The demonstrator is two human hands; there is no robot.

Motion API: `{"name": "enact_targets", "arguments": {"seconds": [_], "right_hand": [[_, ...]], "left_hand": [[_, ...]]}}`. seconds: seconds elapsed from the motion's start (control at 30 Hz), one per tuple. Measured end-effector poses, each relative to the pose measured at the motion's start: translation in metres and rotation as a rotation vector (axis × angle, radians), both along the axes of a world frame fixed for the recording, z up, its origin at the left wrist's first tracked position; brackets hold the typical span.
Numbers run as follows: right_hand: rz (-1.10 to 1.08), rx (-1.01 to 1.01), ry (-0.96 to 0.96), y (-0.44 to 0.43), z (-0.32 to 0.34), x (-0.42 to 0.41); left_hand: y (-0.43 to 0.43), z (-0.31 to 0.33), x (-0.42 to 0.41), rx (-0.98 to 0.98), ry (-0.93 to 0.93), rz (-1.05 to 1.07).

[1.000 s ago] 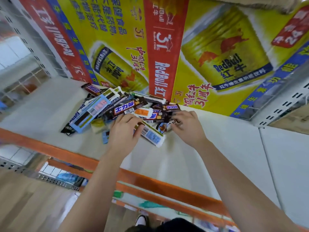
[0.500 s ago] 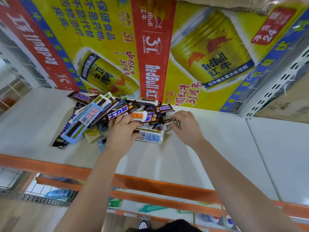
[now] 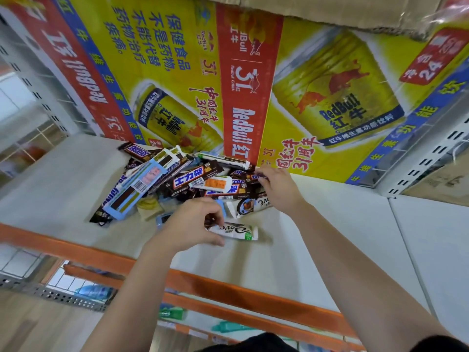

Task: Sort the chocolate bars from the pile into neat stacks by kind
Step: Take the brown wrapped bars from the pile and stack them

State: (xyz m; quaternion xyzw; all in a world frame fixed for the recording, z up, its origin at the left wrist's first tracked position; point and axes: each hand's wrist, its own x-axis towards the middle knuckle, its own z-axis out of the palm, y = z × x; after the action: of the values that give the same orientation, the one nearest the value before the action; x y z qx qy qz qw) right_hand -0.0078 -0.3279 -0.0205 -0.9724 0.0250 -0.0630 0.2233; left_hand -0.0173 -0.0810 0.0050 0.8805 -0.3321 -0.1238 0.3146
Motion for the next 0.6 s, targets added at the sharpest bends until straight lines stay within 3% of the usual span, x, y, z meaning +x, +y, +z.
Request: {"name": "enact_targets", "arguments": {"seconds": [0.2, 0.4, 0.6], "right_hand": [[-0.094, -0.029, 0.039, -0.005, 0.0, 0.001], [-0.083, 0.127, -0.034, -0.012, 0.012, -0.014], [-0.102, 0.315, -0.043, -0.022, 0.029, -0.033]], "left_hand": [[-0.004, -0.006, 0.001, -0.021, 0.005, 0.013], [-0.027, -0.009, 0.019, 0.006, -0.335, 0.111], [-0.048, -0.017, 0.038, 0.218, -0.414, 0.158]]}}
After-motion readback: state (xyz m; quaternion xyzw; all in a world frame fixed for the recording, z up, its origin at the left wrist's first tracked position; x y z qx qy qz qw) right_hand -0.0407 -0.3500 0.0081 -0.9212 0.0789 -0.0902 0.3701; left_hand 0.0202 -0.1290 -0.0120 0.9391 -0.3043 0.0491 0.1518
